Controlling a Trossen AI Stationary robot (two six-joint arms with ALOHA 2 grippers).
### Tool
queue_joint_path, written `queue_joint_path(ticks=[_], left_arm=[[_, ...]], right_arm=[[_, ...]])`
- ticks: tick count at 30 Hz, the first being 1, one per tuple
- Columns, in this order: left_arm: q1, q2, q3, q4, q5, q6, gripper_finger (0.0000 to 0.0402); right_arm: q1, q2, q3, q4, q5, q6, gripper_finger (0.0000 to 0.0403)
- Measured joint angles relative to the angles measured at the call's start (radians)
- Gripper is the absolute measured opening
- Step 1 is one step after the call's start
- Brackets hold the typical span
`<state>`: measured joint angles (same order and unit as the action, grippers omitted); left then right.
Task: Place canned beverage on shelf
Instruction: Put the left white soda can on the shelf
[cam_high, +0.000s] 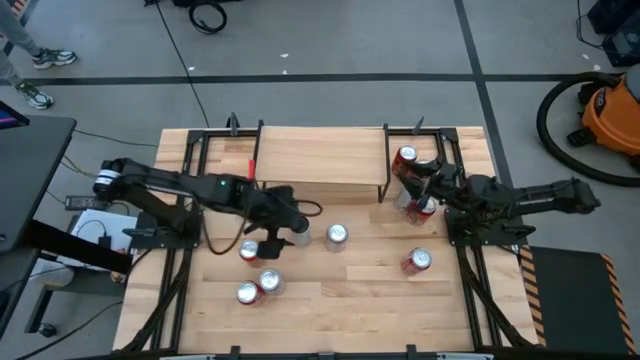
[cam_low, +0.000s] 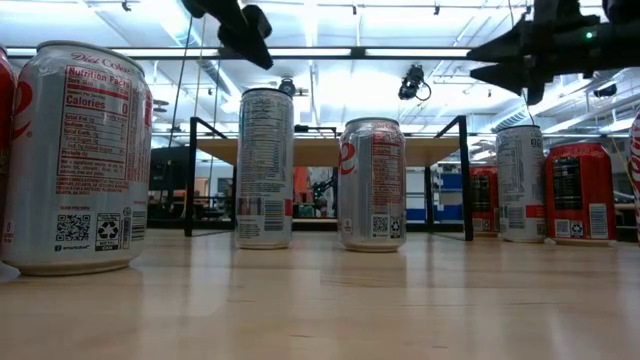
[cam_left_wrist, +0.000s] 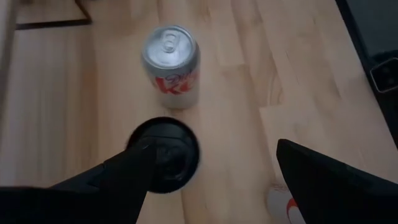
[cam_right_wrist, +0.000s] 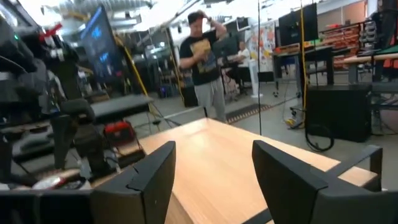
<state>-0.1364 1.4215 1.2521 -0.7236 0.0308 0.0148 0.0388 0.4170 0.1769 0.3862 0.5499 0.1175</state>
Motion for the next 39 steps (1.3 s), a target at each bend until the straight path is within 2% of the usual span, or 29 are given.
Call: queue_joint_path(ticks=[6,12,18,25,31,35,39], left_arm=[[0.000,0.040,0.001,-0.006,0.000,0.021,0.0343],[-0.002,0.045,0.002,-0.002,-0.109,0.106,0.0343],[0.011,0.049,0.002,-0.085,-0.119,0.098,0.0342],[0.014,0.014,0.002,-0.187,-0.126,0.067,0.0316],[0.025,0.017,-0.001,-0.188,-0.209,0.027,0.0290],[0.039,0.018,-0.071,-0.176,-0.237,-0.018,0.0281],[0.037,0.012,-0.134,-0.113,-0.315,-0.049,0.0274]], right_arm=[[0.086,0.186,0.103,-0.007,0.048,-0.058,0.0221],[0.140,0.402,0.224,-0.040,0.052,-0.093,0.0221],[0.172,0.617,0.351,-0.046,0.050,-0.140,0.0221],[0.183,0.840,0.502,-0.045,-0.002,-0.168,0.0221],[0.192,0.991,0.627,-0.051,-0.052,-0.181,0.0221],[0.198,1.074,0.686,-0.069,-0.087,-0.189,0.0221],[0.198,1.135,0.735,-0.117,-0.109,-0.193,0.0221]])
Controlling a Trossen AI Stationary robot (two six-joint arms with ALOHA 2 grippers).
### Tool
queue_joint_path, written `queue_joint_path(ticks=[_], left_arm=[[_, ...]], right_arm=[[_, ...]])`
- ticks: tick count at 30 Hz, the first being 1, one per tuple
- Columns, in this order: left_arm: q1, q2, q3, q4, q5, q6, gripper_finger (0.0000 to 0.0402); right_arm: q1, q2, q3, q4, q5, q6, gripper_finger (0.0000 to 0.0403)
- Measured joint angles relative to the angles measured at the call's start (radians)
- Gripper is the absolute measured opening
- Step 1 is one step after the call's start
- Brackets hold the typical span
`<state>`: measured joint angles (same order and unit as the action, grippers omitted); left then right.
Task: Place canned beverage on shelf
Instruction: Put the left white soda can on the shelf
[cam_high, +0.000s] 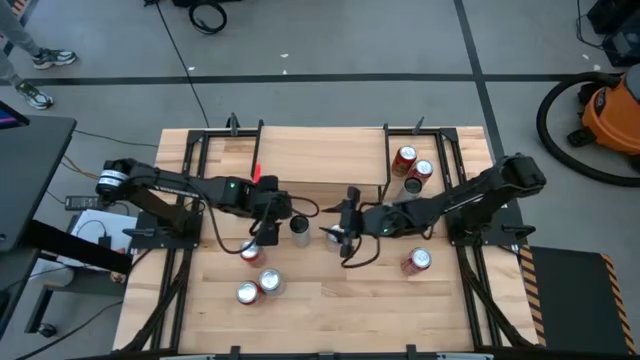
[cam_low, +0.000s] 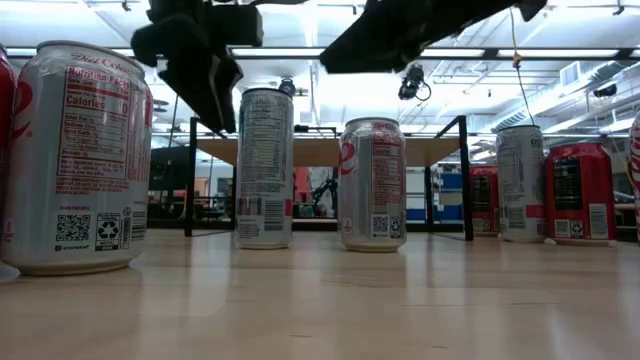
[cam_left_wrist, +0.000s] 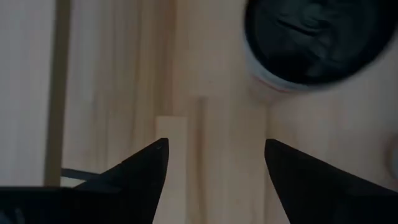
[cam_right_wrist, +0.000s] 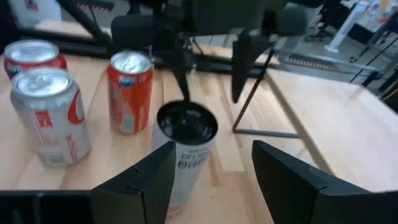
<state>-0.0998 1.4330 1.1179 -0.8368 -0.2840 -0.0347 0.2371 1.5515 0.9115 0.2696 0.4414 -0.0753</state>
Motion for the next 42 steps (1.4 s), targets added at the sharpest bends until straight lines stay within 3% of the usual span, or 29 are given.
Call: queue_joint_path(ticks=[5,13,20,28,31,42], left_arm=[[0.002,0.000,-0.006,0.021,-0.054,-0.016,0.0266],[0.006,0.000,-0.006,0.047,-0.053,-0.102,0.0258],[-0.016,0.000,-0.006,0.063,-0.053,-0.151,0.0258],[-0.045,0.000,-0.007,0.063,-0.066,-0.163,0.0258],[-0.043,0.000,-0.007,0.041,-0.113,-0.162,0.0258],[-0.055,0.000,-0.007,0.048,-0.131,-0.179,0.0258]], right_arm=[[0.000,0.077,0.071,-0.076,-0.027,0.001,0.0221],[-0.002,0.161,0.180,-0.196,-0.003,0.032,0.0221],[-0.025,0.167,0.186,-0.221,0.009,0.079,0.0221],[-0.054,0.205,0.186,-0.206,-0.072,0.091,0.0221],[-0.062,0.216,0.185,-0.200,-0.096,0.090,0.0221],[-0.088,0.214,0.185,-0.181,-0.104,0.083,0.0221]])
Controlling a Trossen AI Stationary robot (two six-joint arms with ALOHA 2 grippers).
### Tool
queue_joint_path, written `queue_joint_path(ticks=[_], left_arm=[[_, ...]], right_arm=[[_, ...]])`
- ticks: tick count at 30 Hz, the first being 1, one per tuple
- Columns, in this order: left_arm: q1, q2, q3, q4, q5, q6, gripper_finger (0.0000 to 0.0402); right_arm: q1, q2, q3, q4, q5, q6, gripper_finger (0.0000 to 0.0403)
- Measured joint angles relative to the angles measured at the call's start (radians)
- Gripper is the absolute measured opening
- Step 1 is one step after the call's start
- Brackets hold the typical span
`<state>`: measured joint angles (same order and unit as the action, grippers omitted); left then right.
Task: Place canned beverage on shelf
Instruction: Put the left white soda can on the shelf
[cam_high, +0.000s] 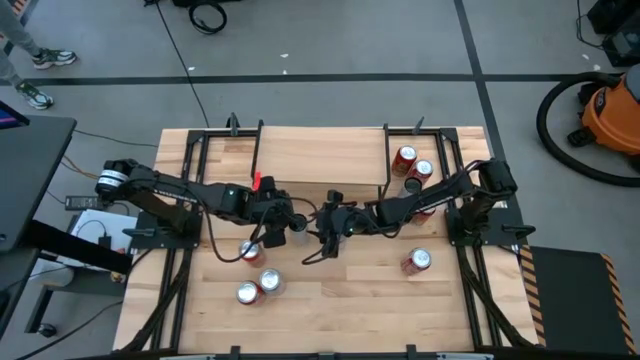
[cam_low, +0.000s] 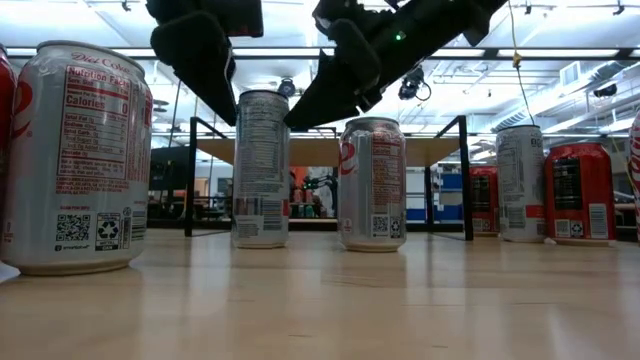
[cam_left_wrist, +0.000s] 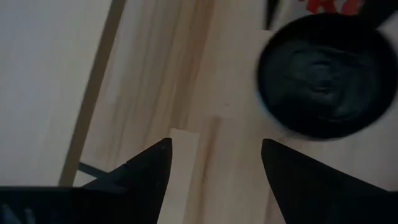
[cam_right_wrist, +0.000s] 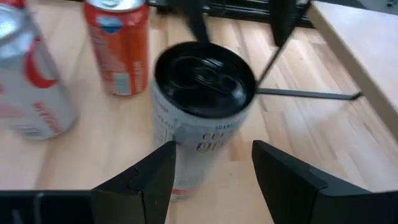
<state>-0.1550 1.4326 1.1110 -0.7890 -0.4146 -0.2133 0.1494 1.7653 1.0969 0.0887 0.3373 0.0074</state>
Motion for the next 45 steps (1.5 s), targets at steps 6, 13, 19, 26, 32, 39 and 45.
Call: queue_joint_path(ticks=[6,13,19,26,32,39,45], left_arm=[[-0.036,0.000,0.000,-0.016,0.038,-0.065,0.0258],[-0.105,0.000,0.000,-0.021,0.038,-0.100,0.0258],[-0.080,0.000,0.000,-0.099,0.018,-0.090,0.0258],[-0.031,0.000,0.000,-0.077,-0.100,-0.090,0.0258],[-0.018,0.000,0.000,-0.021,-0.091,-0.080,0.0258],[-0.036,0.000,0.000,-0.019,-0.072,-0.084,0.0258],[-0.069,0.000,0.000,-0.022,-0.062,-0.107,0.0258]], right_arm=[[-0.013,0.000,0.000,0.001,0.034,-0.001,0.0221],[-0.016,0.000,0.000,0.023,0.119,-0.035,0.0221],[-0.016,-0.018,-0.001,0.005,-0.005,-0.056,0.0221],[-0.015,-0.019,-0.001,0.032,-0.075,-0.059,0.0221],[-0.015,-0.018,-0.001,0.068,-0.069,-0.050,0.0221],[-0.028,-0.018,-0.001,0.062,-0.054,-0.045,0.0221],[-0.034,-0.018,-0.001,0.034,-0.012,-0.045,0.0221]])
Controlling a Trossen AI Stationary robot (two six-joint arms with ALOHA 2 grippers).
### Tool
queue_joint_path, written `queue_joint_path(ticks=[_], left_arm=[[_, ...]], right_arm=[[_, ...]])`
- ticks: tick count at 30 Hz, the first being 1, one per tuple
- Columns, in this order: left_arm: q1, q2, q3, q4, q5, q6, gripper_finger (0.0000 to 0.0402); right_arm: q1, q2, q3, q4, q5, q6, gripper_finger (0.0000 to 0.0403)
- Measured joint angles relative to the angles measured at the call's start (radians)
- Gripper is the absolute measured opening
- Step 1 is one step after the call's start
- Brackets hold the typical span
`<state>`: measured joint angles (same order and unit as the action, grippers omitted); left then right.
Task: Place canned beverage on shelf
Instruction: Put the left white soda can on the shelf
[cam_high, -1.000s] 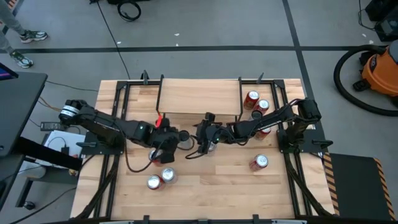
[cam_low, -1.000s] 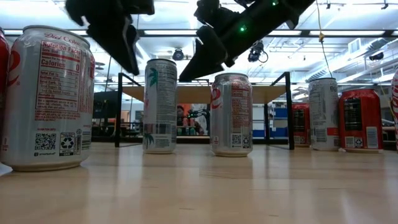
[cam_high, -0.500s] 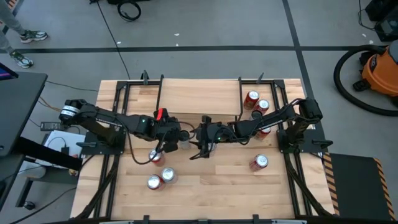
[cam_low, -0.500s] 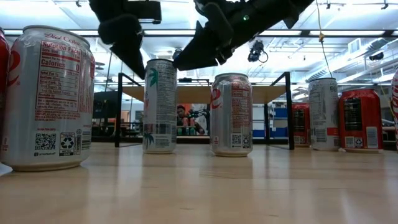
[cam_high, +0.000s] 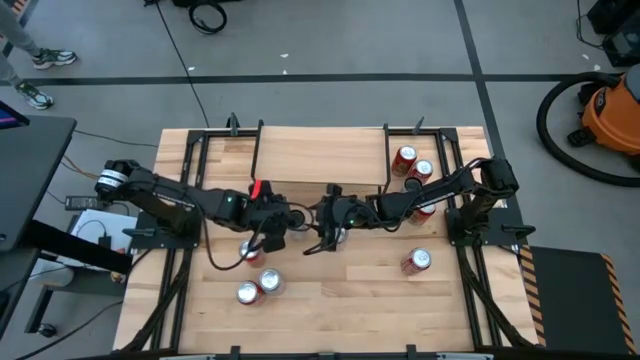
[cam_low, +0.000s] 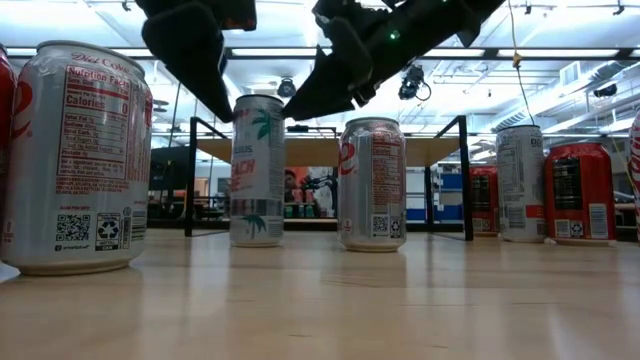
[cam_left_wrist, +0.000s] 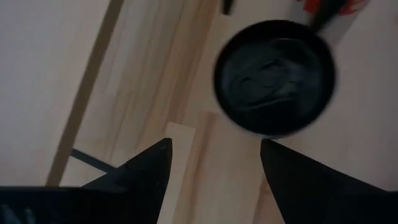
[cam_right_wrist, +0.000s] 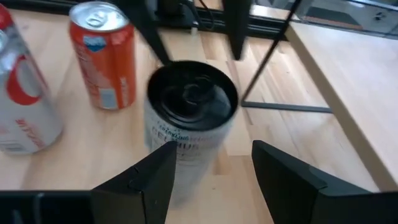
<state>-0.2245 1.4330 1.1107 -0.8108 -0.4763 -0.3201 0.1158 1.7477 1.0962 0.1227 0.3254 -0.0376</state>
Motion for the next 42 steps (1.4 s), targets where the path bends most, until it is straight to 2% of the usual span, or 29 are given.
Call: queue_joint_path(ticks=[7,10,13,16,18,22,30,37,42], left_arm=[[-0.039,0.000,0.000,0.019,0.010,-0.010,0.0258],[-0.040,0.000,0.000,0.011,0.070,-0.010,0.0258],[-0.040,0.000,0.000,0.010,0.130,-0.012,0.0258],[-0.044,0.000,0.000,0.015,0.140,-0.013,0.0258],[-0.044,0.000,0.000,0.013,0.142,-0.013,0.0260],[-0.023,0.000,0.000,0.000,0.157,-0.001,0.0278],[0.055,0.000,0.000,-0.001,0.252,0.068,0.0348],[0.106,0.000,0.007,0.013,0.295,0.137,0.0354],[0.134,0.000,0.048,0.026,0.325,0.207,0.0354]], right_arm=[[-0.001,0.001,0.000,-0.006,0.095,-0.023,0.0221],[0.000,0.001,0.000,-0.022,0.130,-0.034,0.0221],[0.000,0.001,0.000,-0.033,0.090,-0.034,0.0221],[0.000,0.001,0.000,-0.036,0.009,-0.014,0.0221],[0.001,0.001,0.000,-0.038,-0.007,-0.010,0.0221],[0.000,0.001,0.000,-0.044,-0.017,-0.015,0.0221],[0.000,0.001,0.000,-0.044,-0.037,-0.012,0.0232],[0.001,-0.002,0.000,-0.080,-0.027,-0.016,0.0249],[0.004,-0.057,0.000,-0.141,-0.010,-0.017,0.0254]])
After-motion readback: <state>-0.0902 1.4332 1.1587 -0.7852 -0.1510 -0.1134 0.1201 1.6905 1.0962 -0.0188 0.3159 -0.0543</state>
